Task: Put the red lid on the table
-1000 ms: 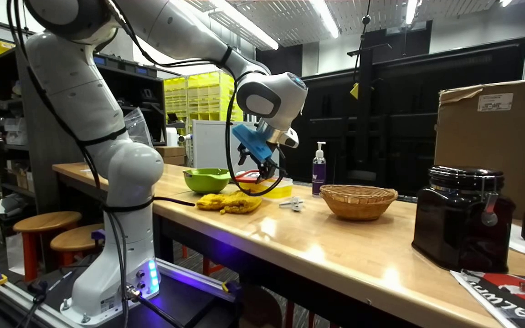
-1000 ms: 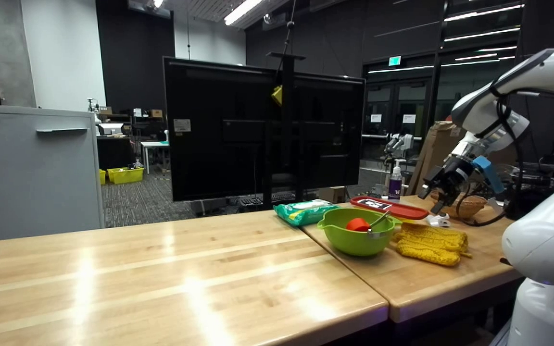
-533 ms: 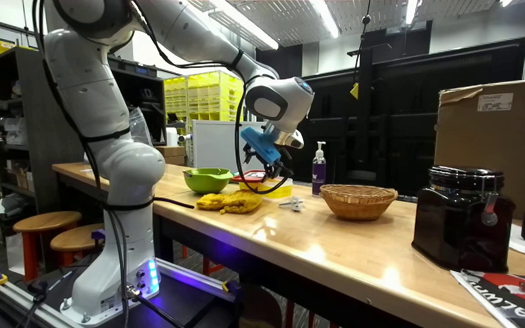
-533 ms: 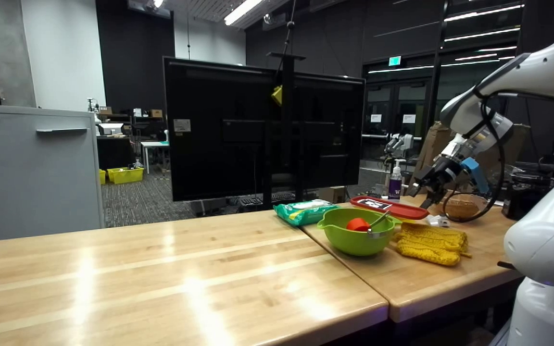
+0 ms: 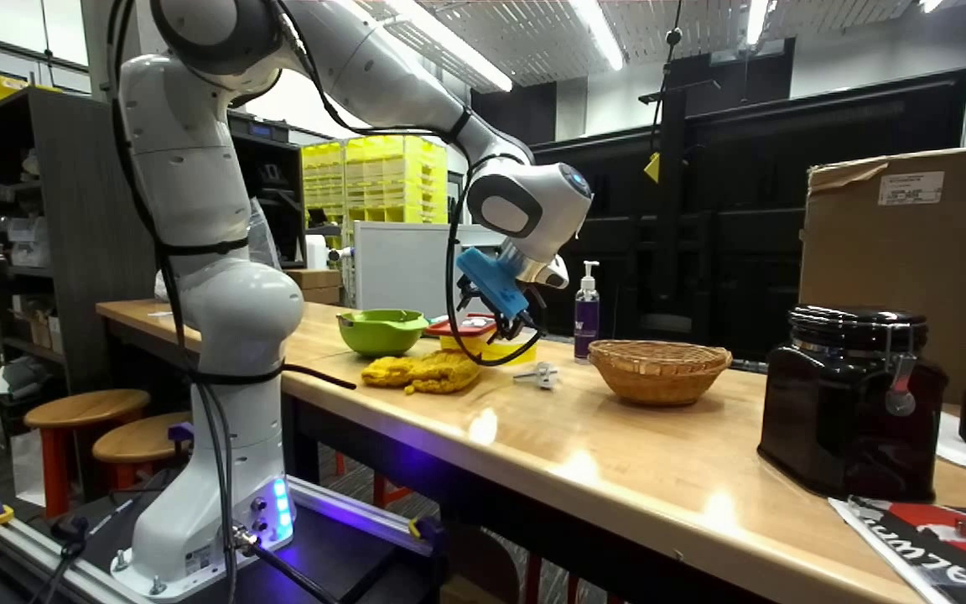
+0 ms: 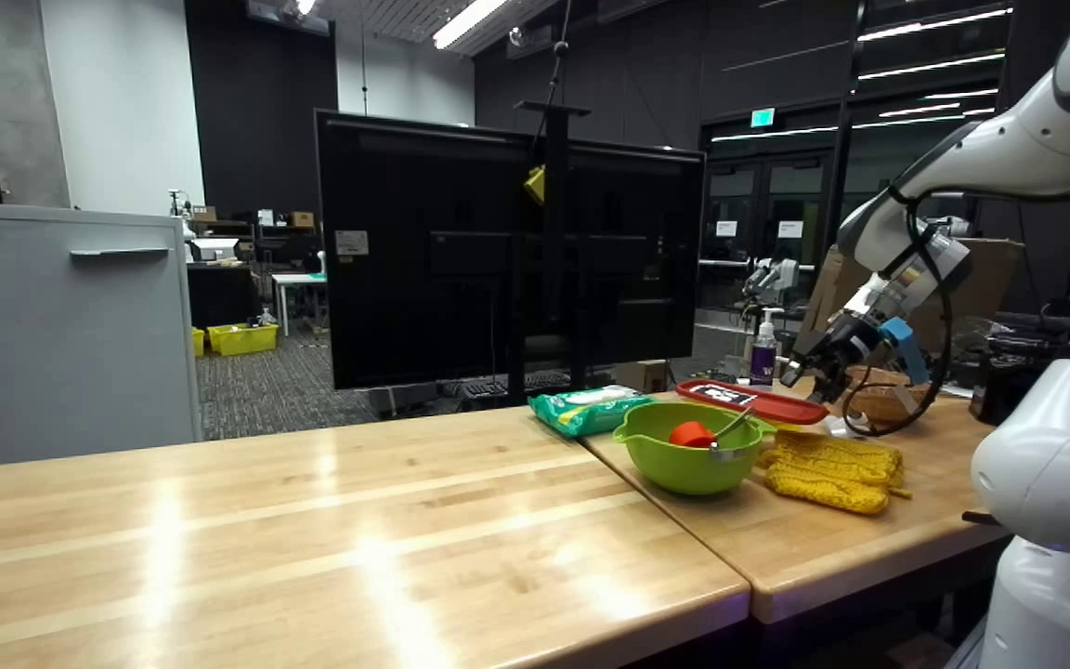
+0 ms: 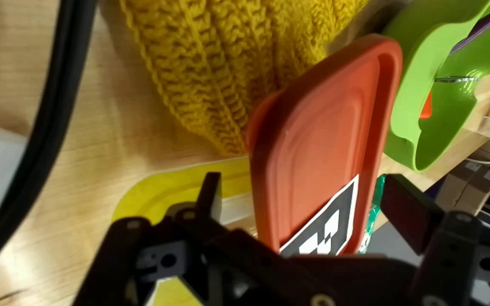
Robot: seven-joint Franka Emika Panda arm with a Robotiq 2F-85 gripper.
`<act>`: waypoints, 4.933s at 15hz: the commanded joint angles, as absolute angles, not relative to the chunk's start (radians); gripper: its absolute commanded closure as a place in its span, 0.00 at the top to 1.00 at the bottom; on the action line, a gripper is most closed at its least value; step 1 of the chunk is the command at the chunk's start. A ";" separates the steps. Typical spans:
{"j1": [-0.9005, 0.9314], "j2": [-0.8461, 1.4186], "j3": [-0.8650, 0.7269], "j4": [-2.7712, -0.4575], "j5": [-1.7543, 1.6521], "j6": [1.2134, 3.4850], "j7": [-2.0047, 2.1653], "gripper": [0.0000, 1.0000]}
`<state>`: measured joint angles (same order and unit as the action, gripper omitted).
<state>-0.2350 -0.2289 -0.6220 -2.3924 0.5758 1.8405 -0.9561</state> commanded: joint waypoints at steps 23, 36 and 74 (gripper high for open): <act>-0.347 -0.177 -0.560 -2.306 0.567 1.688 -0.982 0.50; -0.378 -0.185 -0.554 -2.340 0.585 1.614 -0.973 1.00; -0.323 -0.402 -0.437 -2.321 0.483 1.464 -0.850 0.02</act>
